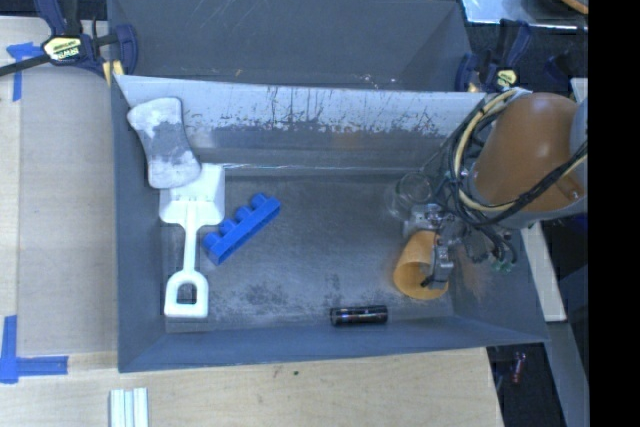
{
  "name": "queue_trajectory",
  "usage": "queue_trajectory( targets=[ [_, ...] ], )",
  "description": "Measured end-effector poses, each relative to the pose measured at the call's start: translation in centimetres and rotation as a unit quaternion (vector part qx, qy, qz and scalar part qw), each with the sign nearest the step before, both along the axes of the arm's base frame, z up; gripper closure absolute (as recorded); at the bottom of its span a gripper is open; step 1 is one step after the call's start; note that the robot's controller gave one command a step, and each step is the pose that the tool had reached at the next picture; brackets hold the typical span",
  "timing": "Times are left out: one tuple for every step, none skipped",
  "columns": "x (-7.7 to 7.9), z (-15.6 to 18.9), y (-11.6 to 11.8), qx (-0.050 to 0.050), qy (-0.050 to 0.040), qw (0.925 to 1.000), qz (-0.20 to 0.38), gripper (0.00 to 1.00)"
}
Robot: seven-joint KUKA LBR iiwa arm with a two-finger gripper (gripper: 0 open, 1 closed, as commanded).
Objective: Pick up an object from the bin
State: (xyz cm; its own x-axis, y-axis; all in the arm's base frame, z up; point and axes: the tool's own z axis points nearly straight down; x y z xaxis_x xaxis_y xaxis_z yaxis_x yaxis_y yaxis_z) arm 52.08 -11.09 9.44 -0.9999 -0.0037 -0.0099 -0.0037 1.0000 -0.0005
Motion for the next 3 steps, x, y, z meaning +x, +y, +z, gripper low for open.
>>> queue_trajectory(
  targets=[
    [0.0, 0.0, 0.0, 0.0, 0.0, 1.0, 0.0, 1.0],
    [-0.6, 1.8, -0.1, 0.002, 0.0057, 1.0, 0.0, 1.0],
    [-3.2, 4.1, 3.2, 0.002, 0.0048, 1.0, 0.006, 1.0]
  ],
)
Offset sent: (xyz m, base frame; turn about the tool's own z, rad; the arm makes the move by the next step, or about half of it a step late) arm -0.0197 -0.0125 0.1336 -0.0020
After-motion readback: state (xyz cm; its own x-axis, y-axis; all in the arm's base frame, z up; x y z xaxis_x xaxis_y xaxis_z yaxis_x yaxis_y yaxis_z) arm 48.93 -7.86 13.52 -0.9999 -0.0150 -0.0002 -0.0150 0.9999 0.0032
